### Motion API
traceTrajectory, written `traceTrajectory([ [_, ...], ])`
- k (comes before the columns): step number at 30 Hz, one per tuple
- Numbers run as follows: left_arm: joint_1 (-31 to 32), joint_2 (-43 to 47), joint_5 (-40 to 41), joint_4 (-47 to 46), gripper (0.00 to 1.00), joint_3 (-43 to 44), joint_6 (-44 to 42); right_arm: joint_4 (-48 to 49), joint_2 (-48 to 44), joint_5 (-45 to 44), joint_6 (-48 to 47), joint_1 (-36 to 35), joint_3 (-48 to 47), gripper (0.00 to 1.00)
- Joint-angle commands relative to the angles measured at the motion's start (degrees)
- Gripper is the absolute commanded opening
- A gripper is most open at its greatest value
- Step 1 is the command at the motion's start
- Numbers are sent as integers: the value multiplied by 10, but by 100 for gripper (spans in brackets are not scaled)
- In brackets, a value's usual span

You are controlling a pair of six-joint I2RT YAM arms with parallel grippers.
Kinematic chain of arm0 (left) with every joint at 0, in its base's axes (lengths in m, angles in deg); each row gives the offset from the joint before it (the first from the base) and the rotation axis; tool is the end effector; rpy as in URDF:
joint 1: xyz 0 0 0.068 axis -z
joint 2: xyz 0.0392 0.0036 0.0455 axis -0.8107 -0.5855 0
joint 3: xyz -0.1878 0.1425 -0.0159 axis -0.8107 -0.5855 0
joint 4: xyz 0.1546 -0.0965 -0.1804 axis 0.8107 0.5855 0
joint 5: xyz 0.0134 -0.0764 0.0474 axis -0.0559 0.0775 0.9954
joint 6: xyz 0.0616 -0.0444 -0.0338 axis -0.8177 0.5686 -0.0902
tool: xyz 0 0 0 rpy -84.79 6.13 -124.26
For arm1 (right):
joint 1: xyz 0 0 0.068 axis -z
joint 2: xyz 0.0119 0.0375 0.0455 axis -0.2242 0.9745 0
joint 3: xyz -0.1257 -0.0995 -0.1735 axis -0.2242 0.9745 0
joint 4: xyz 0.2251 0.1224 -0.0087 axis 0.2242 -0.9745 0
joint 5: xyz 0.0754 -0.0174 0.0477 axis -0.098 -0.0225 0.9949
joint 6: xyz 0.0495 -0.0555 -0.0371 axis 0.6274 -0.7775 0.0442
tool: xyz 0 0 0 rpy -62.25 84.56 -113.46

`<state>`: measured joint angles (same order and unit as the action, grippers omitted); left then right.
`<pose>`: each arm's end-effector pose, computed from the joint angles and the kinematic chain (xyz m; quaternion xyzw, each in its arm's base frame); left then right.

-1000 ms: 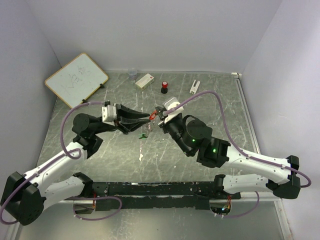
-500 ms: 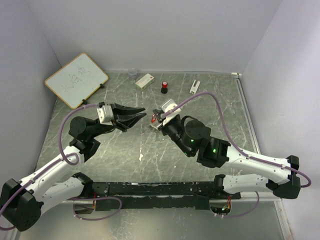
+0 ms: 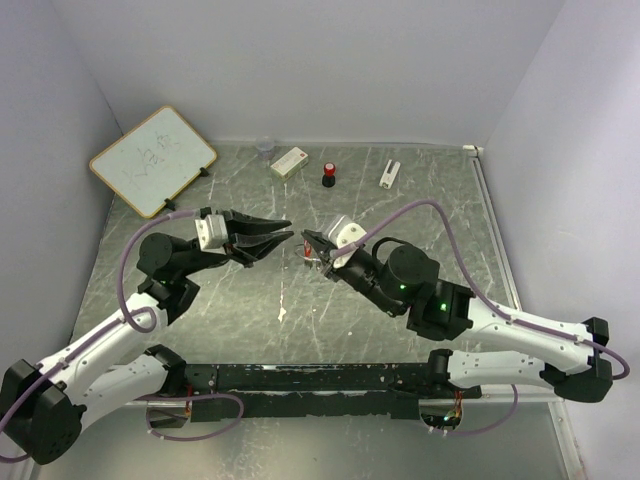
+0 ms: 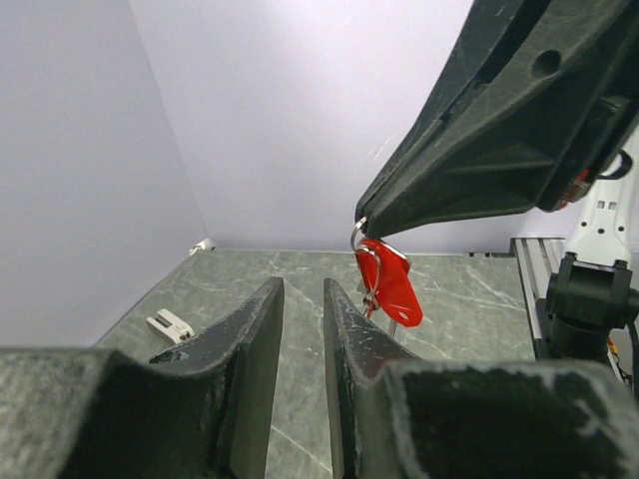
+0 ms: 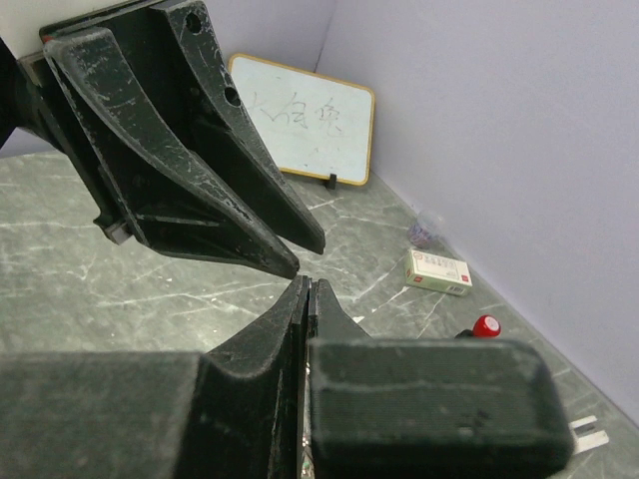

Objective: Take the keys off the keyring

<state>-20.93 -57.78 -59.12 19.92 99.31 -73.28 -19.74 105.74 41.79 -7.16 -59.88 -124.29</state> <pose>0.1818 -0.1747 0.3317 0.3882 0.4177 -0.4533 0.6850 0.1057 0.2498 0.3814 -0.3709 0.5705 0.2215 0.6985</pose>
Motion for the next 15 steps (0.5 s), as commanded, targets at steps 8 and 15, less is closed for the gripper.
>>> traceTrajectory([
  [8,3,-10,-98,-32,35,1,24,32,-21,28,-35,-3,18,0],
  [15,3,-31,-128,-49,35,8,42,42,-7,26,-37,-3,13,0],
])
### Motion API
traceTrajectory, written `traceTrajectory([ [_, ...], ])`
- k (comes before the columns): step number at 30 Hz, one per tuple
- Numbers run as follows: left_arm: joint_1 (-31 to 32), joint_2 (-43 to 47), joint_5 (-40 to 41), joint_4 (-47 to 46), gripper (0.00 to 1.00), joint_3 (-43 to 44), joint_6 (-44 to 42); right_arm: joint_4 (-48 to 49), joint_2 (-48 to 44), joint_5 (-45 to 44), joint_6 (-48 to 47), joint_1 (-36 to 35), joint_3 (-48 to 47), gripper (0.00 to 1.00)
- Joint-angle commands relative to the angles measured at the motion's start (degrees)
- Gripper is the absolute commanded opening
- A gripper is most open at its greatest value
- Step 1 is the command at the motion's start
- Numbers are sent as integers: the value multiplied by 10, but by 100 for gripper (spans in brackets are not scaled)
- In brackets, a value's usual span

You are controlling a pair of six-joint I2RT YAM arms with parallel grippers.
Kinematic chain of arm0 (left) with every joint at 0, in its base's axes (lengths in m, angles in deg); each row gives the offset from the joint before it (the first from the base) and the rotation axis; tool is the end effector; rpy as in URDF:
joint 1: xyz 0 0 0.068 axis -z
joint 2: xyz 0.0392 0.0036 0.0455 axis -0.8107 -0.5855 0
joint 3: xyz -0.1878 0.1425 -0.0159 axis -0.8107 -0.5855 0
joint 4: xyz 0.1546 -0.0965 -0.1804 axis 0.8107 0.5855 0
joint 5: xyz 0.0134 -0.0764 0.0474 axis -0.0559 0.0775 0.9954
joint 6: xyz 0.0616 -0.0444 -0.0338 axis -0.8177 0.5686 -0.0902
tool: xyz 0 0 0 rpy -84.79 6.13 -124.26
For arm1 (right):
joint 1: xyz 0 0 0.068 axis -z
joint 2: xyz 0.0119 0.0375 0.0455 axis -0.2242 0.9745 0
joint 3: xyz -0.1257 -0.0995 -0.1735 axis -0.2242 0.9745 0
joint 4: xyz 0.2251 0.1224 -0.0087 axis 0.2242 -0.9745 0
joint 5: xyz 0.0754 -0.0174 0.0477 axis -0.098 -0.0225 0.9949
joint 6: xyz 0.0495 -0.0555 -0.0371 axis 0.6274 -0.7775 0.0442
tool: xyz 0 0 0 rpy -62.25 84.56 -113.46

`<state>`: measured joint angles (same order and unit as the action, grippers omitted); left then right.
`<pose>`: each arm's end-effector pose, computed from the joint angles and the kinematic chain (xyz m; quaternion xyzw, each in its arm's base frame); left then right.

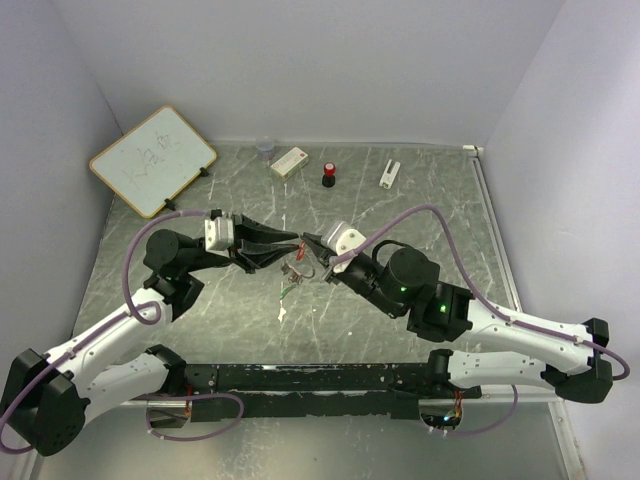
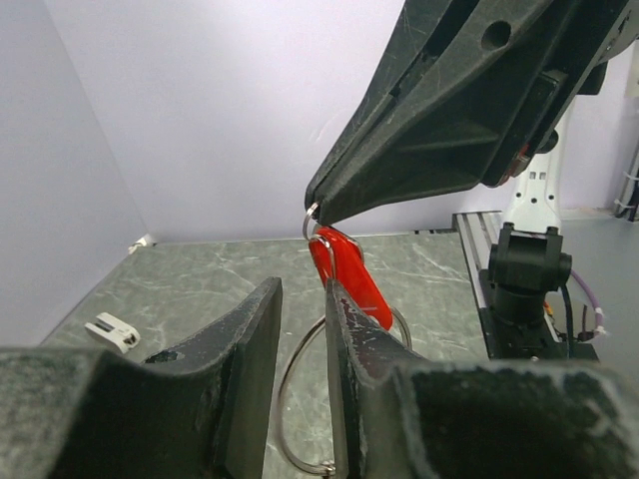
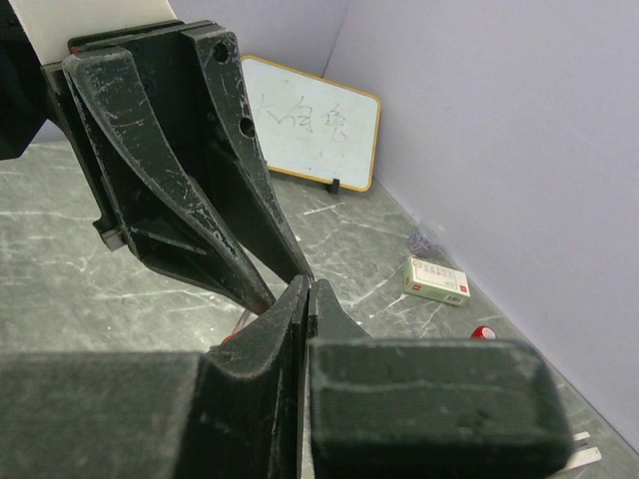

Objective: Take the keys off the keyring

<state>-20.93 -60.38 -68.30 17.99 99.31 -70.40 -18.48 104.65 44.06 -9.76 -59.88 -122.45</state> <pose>0.1777 -0.1819 0.3214 0.4363 0.4047 -0.4972 0.6314 0.1027 0.2489 0.3772 -0.3927 0.5514 0.2204 0.7022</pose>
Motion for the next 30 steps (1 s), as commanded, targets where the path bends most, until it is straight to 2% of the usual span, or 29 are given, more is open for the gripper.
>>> traceTrajectory([
  [1,3,-5,-33,-28,36,8,12,31,6,4,-11,-3,-7,0],
  [23,3,-47,-49,-99,34,-6,56,46,25,12,-14,-3,-20,0],
  [30,3,-41,-42,-91,32,-16,49,47,24,17,-13,-3,-24,0],
])
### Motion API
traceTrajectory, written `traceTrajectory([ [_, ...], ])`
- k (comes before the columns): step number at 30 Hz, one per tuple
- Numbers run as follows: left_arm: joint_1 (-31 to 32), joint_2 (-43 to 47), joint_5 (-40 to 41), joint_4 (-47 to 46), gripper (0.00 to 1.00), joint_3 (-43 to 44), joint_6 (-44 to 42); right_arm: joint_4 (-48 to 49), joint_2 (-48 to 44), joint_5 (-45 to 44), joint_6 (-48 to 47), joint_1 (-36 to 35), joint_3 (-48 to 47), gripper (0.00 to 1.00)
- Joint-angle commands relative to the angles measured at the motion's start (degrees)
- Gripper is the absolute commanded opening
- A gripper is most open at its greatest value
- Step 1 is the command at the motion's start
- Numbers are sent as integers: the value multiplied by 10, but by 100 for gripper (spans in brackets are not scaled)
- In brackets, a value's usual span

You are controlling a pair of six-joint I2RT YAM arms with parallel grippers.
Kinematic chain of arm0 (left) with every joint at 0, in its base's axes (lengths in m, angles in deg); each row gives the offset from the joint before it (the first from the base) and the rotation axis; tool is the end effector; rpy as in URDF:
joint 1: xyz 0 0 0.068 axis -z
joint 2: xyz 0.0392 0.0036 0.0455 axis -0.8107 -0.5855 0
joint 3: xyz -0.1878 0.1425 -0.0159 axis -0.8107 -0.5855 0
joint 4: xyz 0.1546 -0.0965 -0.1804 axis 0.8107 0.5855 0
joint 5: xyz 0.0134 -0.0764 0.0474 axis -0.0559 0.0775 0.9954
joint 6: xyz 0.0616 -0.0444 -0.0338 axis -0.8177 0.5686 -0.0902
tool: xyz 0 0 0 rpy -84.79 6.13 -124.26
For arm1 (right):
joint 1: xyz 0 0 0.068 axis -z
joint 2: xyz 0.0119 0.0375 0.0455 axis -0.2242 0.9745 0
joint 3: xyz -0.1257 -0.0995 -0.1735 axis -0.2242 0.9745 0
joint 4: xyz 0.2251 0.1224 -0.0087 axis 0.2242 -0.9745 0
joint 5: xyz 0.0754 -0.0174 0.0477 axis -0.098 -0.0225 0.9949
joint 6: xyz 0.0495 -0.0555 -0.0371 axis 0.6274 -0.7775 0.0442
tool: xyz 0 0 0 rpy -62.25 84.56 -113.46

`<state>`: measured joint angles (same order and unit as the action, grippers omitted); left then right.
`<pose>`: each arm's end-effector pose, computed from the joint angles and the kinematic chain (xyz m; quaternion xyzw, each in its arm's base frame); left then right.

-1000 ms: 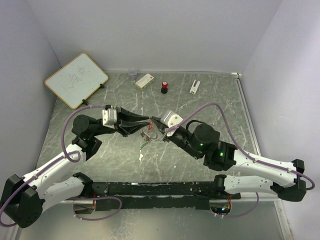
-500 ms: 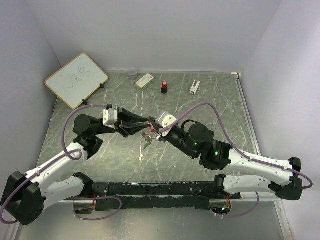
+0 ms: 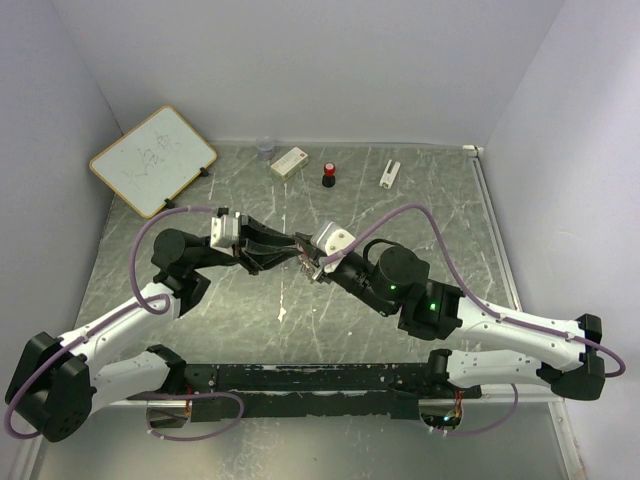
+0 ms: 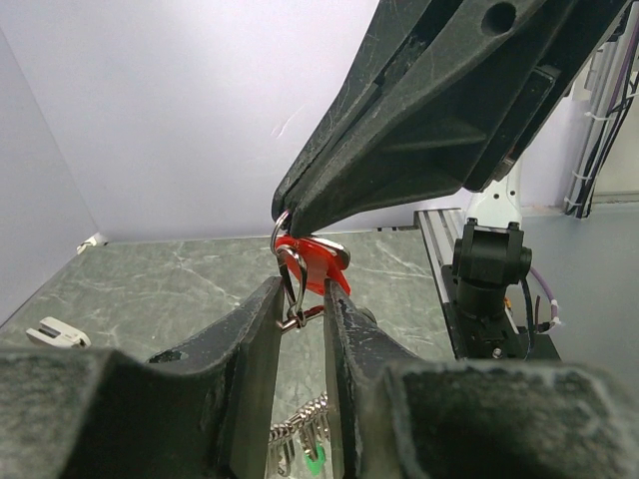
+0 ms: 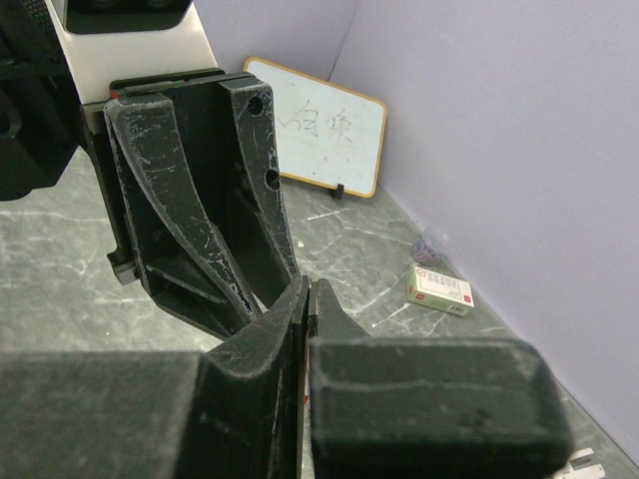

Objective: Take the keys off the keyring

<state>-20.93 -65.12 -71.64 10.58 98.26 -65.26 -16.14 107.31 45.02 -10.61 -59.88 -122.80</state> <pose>0.1819 -0.1878 0.3082 0.4406 0.4029 -0.5310 0.6013 0.1050 0.2603 0.3736 -0.4015 0.5446 0.2207 0.7025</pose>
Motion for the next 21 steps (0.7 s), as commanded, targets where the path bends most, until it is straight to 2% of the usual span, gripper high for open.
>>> traceTrajectory([
  [1,4,8,-7,-13,32,-5,-5,25,-4,7,-5,-3,-21,0],
  [10,3,18,6,-36,28,-6,5,23,-2,10,0,-3,-19,0],
  [12,3,13,7,-44,22,-5,12,23,-3,11,1,-3,-18,0],
  [14,3,6,10,-45,8,-2,18,24,-5,10,0,-3,-17,0],
  [21,4,14,31,-24,7,-6,4,23,-8,4,-5,-4,-16,0],
])
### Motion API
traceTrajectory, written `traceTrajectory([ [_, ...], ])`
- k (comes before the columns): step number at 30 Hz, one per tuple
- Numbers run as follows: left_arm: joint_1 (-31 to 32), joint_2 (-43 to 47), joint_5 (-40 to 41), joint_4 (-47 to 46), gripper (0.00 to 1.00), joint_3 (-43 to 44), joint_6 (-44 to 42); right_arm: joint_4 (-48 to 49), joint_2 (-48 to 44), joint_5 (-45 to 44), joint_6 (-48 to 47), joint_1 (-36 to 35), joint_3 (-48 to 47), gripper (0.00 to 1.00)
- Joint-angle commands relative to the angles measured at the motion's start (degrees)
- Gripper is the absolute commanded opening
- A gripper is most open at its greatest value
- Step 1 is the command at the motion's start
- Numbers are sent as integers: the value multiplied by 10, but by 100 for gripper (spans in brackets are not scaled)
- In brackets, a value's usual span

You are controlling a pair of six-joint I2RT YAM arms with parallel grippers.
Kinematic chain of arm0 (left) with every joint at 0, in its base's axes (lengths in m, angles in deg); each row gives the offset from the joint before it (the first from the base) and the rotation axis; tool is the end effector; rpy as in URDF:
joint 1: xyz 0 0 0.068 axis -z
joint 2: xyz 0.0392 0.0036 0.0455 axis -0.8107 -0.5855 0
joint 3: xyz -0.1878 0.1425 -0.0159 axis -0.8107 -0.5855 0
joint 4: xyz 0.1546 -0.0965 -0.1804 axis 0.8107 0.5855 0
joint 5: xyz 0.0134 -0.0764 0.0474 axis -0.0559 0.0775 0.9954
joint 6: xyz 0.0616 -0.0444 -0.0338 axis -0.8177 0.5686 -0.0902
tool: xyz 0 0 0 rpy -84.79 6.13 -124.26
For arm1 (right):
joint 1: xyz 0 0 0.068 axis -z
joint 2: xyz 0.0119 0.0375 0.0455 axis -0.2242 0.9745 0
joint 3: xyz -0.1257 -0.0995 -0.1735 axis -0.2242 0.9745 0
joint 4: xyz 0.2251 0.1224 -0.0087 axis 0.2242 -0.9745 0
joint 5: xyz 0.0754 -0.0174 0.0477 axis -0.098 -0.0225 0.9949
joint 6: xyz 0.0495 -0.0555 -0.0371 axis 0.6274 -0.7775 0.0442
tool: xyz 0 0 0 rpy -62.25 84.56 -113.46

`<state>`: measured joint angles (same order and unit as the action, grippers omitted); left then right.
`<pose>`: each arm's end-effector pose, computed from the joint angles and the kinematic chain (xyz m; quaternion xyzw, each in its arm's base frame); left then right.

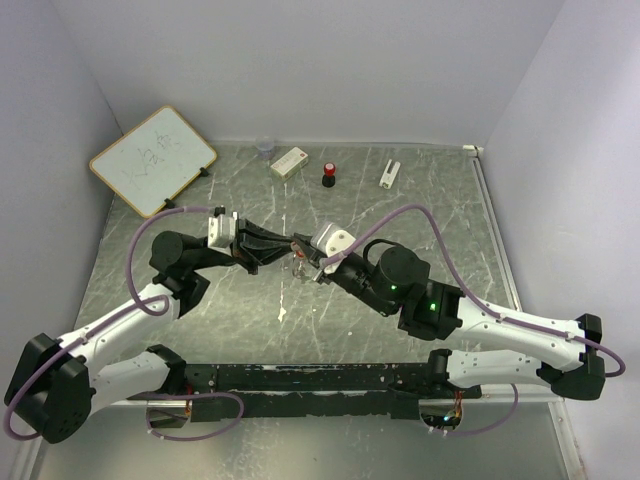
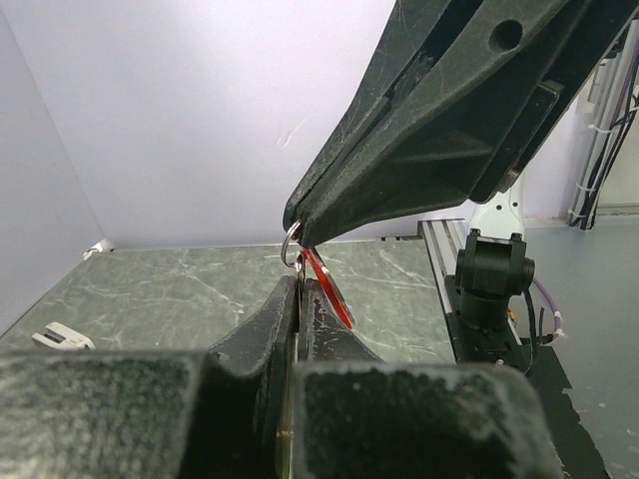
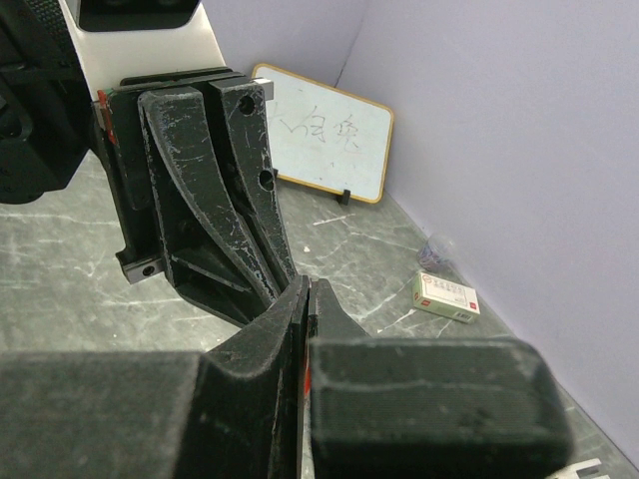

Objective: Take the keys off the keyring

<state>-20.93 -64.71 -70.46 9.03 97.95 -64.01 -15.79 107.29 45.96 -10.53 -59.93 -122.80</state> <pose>0.1808 -0.1860 0.3114 0.4303 0.3996 -0.5330 0.6092 0.1037 0.2610 0.3746 -0.4041 0.5396 0.2281 0.7025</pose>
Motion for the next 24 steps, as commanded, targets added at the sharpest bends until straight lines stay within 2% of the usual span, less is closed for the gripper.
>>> traceTrajectory([
  [1,4,16,27,2,7,-5,-20,19,-9,-8,-6,-3,-15,0],
  [10,4,92,116,69,7,-21,-77,24,-17,-22,-8,-3,-12,0],
  [24,4,113,111,26,7,-34,-64,18,8,-50,-9,-2,8,0],
])
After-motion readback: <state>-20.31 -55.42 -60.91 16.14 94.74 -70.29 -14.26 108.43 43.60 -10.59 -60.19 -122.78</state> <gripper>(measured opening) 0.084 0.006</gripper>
